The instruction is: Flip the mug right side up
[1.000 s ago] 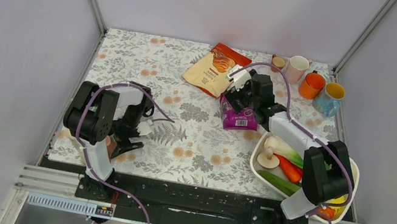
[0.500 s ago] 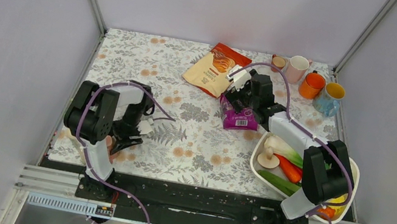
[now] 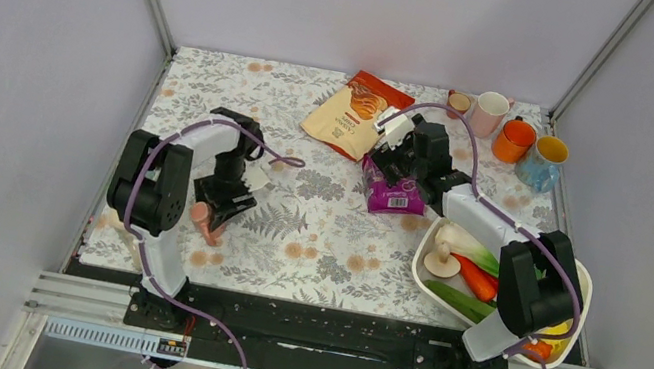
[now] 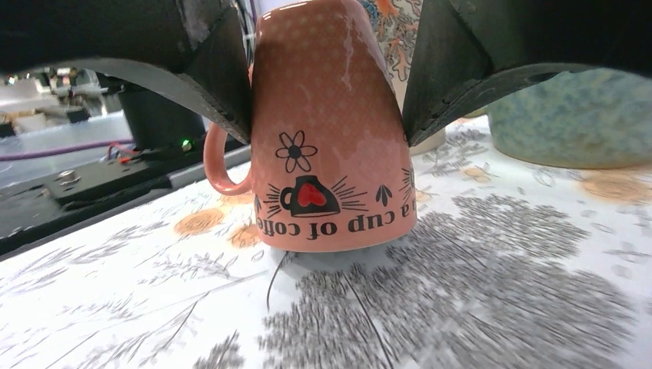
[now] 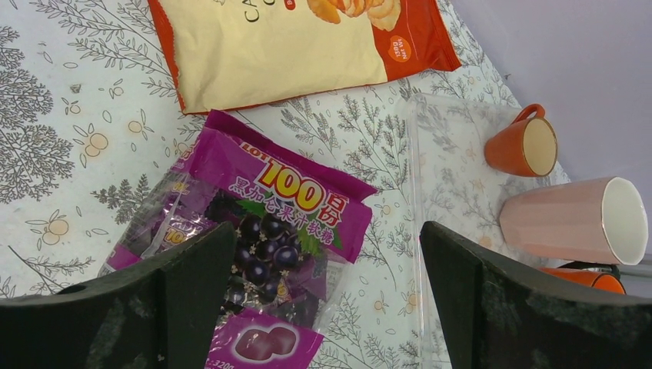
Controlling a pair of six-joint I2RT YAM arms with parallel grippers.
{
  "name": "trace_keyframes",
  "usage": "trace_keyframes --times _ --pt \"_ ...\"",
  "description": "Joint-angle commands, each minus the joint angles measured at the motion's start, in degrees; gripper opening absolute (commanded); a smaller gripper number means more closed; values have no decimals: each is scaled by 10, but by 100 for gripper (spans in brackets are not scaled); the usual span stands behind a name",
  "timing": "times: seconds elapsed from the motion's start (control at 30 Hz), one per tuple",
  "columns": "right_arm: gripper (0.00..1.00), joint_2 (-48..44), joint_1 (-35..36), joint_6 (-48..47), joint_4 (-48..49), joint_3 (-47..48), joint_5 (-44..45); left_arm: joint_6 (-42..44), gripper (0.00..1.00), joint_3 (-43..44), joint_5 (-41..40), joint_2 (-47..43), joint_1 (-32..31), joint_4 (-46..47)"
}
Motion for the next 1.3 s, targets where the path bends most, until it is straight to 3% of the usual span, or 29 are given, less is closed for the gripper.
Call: trace_keyframes --times 0.0,0.17,0.3,0.47,0.67,0.9,1.07,1.27 --pt "99 -33 7 22 25 10 -2 -14 0 76 87 -9 -2 7" --pt "99 -69 7 79 43 2 -38 -35 0 144 169 -18 -2 36" --pt "99 -89 7 147 39 9 -136 -48 0 159 231 -23 -2 79" --pt "99 -86 7 284 77 11 -251 -63 0 159 331 -30 -2 138" --pt "99 -71 13 431 83 29 -282 -97 0 151 434 -53 -2 203" --pt "94 13 43 640 167 49 -378 -108 0 142 488 -87 -3 257" --pt "89 63 65 647 108 112 -398 -122 0 158 484 -99 -20 269" --pt "79 90 66 700 160 120 -448 -121 0 162 492 -123 -43 280"
